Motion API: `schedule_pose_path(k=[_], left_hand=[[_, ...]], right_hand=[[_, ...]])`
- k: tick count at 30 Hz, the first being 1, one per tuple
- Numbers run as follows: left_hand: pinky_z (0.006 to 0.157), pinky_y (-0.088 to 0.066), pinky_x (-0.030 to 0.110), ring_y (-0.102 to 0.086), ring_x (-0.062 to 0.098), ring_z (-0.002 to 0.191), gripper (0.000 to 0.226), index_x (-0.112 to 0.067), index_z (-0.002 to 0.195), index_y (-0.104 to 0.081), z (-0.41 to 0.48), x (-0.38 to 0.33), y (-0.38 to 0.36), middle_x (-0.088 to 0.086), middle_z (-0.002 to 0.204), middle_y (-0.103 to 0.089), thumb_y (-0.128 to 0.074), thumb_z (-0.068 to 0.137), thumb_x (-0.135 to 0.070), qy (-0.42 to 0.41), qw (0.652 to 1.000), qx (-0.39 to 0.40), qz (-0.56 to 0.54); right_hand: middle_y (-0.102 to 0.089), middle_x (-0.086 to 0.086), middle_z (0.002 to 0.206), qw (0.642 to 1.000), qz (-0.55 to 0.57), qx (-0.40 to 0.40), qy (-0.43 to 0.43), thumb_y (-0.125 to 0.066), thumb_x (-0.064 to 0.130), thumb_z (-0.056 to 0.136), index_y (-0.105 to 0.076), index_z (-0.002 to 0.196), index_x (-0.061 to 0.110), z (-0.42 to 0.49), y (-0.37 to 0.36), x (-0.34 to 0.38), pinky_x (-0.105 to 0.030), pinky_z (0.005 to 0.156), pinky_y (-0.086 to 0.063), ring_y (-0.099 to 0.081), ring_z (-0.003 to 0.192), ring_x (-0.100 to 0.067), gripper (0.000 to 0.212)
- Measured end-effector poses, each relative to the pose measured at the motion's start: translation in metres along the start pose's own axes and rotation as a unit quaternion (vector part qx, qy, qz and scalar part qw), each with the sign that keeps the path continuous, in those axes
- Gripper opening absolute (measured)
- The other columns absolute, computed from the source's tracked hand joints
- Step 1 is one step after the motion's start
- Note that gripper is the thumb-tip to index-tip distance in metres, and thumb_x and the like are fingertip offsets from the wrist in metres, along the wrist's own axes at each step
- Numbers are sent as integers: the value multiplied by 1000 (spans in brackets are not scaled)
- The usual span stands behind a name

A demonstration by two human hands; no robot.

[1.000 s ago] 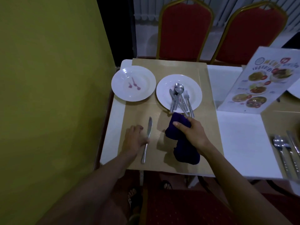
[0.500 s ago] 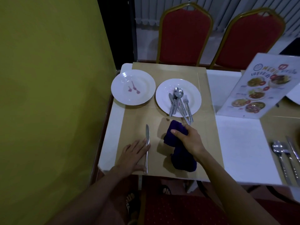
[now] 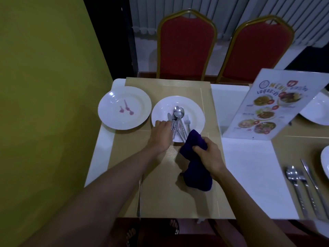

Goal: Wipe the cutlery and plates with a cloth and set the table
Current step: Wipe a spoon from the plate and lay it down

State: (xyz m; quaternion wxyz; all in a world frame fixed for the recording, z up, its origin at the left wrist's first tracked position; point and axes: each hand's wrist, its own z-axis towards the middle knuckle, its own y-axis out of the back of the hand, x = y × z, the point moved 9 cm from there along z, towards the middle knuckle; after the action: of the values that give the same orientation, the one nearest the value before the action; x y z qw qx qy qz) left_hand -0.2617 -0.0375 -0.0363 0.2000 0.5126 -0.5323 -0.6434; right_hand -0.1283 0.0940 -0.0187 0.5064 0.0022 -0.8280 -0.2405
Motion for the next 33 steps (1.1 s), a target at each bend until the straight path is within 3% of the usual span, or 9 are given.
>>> schedule_pose_path(k=[6, 10, 16, 20, 25, 27, 30, 31, 33], left_hand=[[83, -48, 41, -51, 35, 112, 36, -6, 130, -46, 28, 17, -32, 23, 119, -59, -52, 98, -21, 168, 984, 48, -37], [83, -50, 37, -57, 34, 110, 24, -2, 118, -56, 28, 24, -24, 20, 118, -63, -51, 97, -15, 168, 985, 34, -25], [97, -41, 37, -45, 30, 119, 46, -12, 138, -41, 21, 7, -6, 15, 131, -49, -50, 97, -31, 85, 988, -58, 114], [93, -40, 38, -44, 27, 118, 44, -12, 134, -48, 23, 0, -18, 12, 126, -49, -50, 98, -36, 86, 987, -39, 128], [90, -44, 32, -48, 28, 113, 29, -4, 112, -62, 23, 10, -19, 14, 124, -49, -54, 97, -28, 156, 986, 18, 47], [79, -47, 32, -56, 29, 104, 24, -2, 104, -62, 19, 14, -17, 15, 117, -55, -55, 95, -23, 190, 980, 58, -33], [55, -46, 24, -62, 23, 77, 12, 0, 92, -62, 5, 22, -14, 16, 93, -64, -57, 90, -10, 250, 941, 111, -200], [50, -47, 22, -62, 19, 70, 7, 1, 95, -60, -4, 21, -14, 17, 90, -64, -56, 90, -3, 282, 902, 127, -301], [46, -50, 16, -60, 14, 68, 15, 6, 110, -54, -35, 6, -15, 19, 90, -63, -49, 95, 6, 334, 766, 176, -520]], right_hand=[[-66, -3, 96, 1000, 5, -5, -2, -60, 13, 94, -57, 106, 20, 14, 14, -4, -41, 79, -56, -64, 87, -23, 14], [-66, -4, 96, 1000, 9, -1, -2, -60, 14, 95, -58, 108, 16, 17, 18, -6, -40, 78, -55, -64, 87, -24, 14], [-65, -2, 102, 1000, 20, 3, -2, -60, 15, 96, -54, 112, 22, 21, 15, -2, -41, 82, -57, -64, 91, -22, 19], [-64, -1, 103, 1000, 12, 10, 0, -59, 15, 96, -52, 114, 22, 21, 14, -1, -35, 79, -56, -64, 91, -20, 20], [-64, 1, 101, 1000, 16, 5, -2, -60, 15, 96, -54, 114, 22, 16, 21, -1, -36, 80, -55, -64, 90, -19, 20], [-64, 1, 102, 1000, 11, 10, -8, -61, 15, 95, -54, 117, 21, 15, 21, 0, -34, 79, -55, -63, 90, -18, 24], [-64, -1, 98, 999, -12, 0, -36, -63, 15, 93, -56, 117, 18, 16, 22, -2, -31, 72, -54, -62, 86, -18, 25], [-63, -1, 95, 999, -20, -11, -47, -64, 15, 92, -57, 116, 17, 16, 23, -1, -29, 68, -52, -61, 83, -16, 25], [-63, -4, 93, 997, -17, -50, -60, -64, 15, 89, -57, 109, 16, 15, 27, 5, -26, 63, -49, -58, 77, -15, 21]])
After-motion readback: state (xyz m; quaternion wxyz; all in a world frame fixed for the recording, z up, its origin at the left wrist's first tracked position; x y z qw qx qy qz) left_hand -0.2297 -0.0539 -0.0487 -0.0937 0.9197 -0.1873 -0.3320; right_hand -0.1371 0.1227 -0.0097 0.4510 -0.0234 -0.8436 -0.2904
